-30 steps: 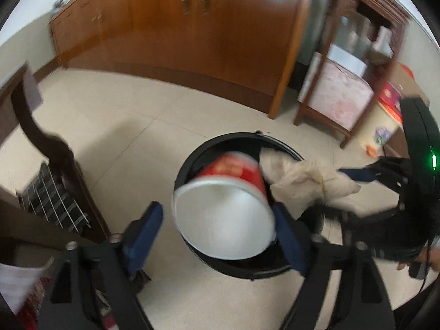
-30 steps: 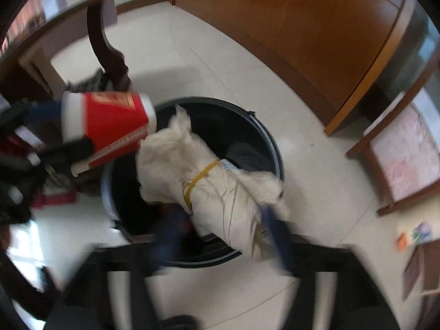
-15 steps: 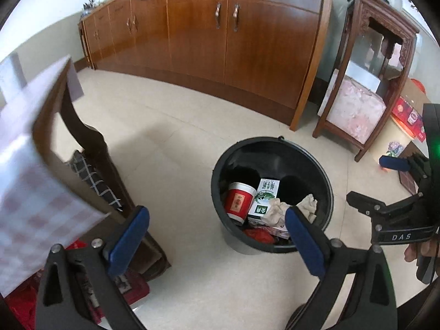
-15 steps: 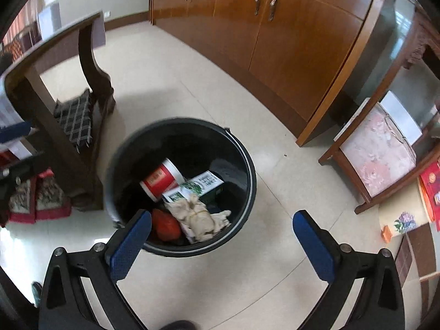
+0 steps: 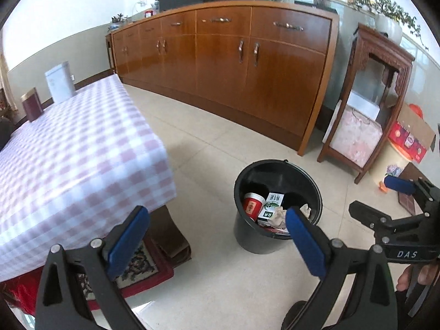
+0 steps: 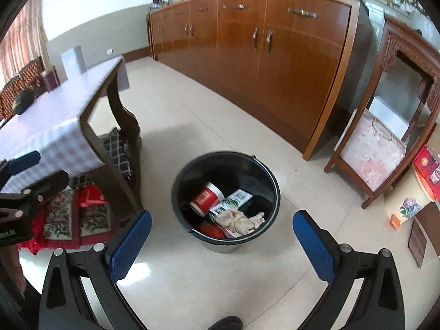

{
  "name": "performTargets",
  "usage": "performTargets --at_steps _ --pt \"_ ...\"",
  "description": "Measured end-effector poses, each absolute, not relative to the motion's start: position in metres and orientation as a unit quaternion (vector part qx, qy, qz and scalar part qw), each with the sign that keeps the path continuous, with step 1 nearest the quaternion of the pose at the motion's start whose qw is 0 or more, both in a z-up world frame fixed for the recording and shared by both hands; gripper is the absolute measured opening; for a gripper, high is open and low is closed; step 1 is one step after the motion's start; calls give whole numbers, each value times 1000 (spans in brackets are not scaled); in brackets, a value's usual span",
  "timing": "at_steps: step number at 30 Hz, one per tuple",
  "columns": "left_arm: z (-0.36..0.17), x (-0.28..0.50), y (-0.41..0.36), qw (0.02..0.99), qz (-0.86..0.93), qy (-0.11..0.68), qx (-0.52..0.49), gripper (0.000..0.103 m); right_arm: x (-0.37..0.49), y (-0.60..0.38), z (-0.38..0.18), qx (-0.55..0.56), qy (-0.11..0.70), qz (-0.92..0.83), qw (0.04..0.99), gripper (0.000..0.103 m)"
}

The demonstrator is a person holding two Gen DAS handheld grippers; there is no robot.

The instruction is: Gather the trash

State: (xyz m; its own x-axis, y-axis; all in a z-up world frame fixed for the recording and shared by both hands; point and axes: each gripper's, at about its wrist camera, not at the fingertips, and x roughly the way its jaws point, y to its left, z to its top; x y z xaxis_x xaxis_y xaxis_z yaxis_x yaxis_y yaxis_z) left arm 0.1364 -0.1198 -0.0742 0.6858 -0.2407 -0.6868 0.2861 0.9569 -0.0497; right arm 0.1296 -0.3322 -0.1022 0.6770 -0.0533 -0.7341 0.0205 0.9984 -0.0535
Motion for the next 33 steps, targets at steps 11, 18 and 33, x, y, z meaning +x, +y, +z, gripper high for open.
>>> performTargets --at_steps 11,18,33 --pt "-23 85 -95 939 -103 325 42 100 81 -295 -43 -19 372 -17 928 103" --pt "-2 61 -79 947 -90 307 22 100 56 -278 -20 -41 353 -10 935 103" --pt "37 -8 -59 963 -78 256 19 100 -14 -254 33 -51 296 -15 954 103"
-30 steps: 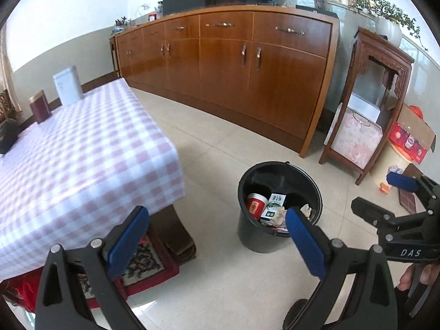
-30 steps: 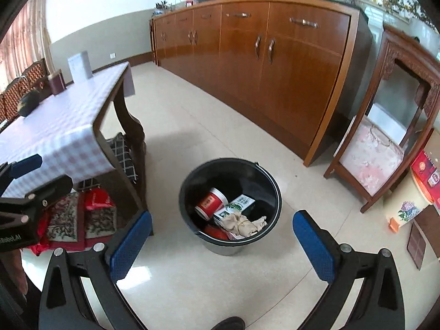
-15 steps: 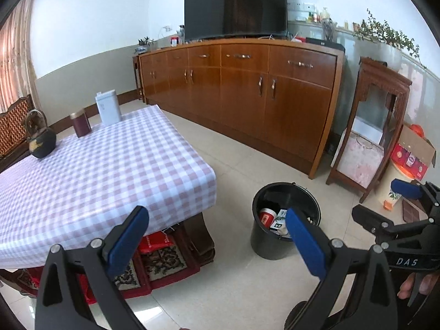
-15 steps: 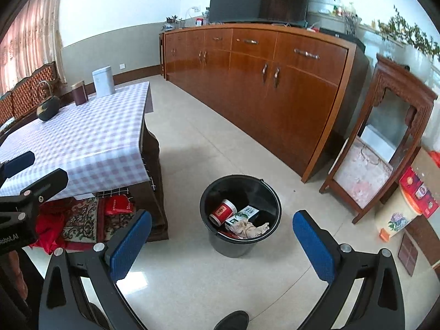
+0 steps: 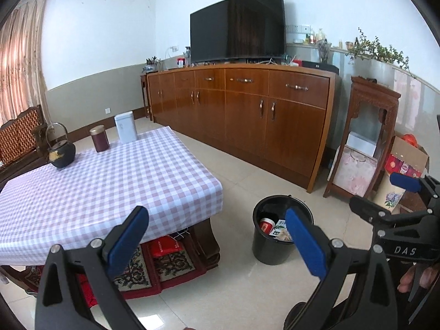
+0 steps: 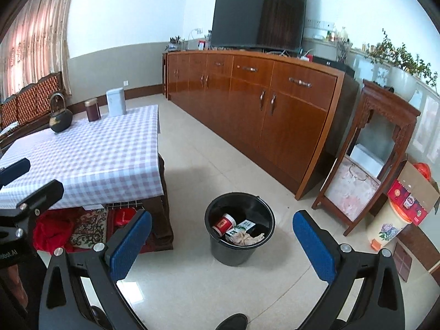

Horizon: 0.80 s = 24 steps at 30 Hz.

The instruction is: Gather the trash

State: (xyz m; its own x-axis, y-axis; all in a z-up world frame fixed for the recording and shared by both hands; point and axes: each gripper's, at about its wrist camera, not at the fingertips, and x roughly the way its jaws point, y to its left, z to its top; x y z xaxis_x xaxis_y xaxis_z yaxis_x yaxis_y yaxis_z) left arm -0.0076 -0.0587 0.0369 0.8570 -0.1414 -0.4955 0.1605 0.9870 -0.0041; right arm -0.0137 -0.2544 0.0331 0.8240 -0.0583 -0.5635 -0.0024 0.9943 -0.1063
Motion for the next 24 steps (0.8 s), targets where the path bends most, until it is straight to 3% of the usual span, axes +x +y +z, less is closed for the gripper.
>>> performTargets --at_steps 10,24 --pt "49 -22 -54 970 -68 232 16 103 -35 -251 61 -52 265 -18 963 103" --pt "49 -26 -56 970 -67 233 10 103 -36 -255 56 -50 272 -24 961 103"
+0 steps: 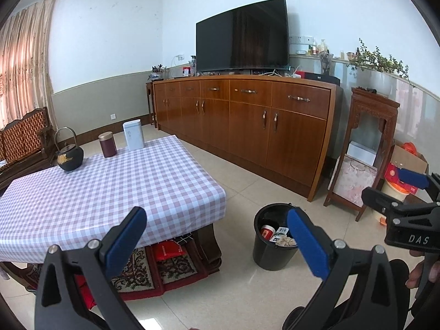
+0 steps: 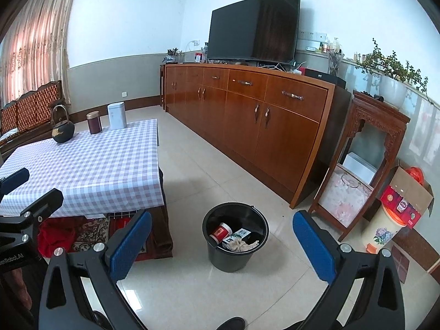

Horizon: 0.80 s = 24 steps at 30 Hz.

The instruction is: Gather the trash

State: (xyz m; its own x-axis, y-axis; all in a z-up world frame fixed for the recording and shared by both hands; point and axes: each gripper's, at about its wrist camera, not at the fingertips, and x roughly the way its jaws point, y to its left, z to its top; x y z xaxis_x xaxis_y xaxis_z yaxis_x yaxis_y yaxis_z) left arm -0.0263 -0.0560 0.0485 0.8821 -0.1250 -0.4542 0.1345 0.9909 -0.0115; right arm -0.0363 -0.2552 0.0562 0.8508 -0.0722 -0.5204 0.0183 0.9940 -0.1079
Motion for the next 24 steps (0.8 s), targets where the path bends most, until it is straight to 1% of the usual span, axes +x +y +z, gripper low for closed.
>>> performTargets --at_steps 24 --pt "52 -28 -57 970 -70 232 14 103 -38 -253 54 -51 271 -24 961 103"
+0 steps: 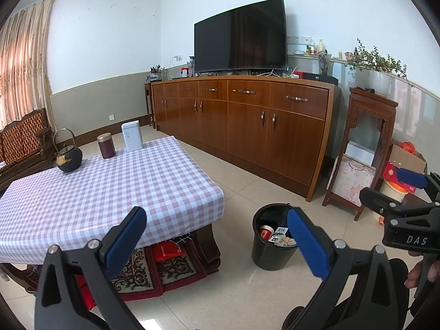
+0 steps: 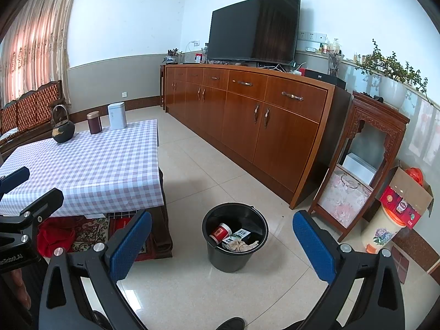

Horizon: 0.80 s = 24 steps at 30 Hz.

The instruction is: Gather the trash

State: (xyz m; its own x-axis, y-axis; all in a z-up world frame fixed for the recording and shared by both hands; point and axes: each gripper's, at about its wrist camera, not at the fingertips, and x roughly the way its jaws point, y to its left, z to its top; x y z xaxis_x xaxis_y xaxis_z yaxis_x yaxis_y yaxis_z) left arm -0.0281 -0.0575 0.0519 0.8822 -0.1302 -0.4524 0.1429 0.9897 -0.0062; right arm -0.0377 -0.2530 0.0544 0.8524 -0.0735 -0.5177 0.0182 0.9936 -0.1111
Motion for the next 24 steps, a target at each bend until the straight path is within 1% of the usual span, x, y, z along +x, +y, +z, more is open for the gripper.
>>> performTargets --at_steps 24 --pt "52 -27 -58 970 -69 233 22 103 -37 -253 55 -57 272 -24 960 103"
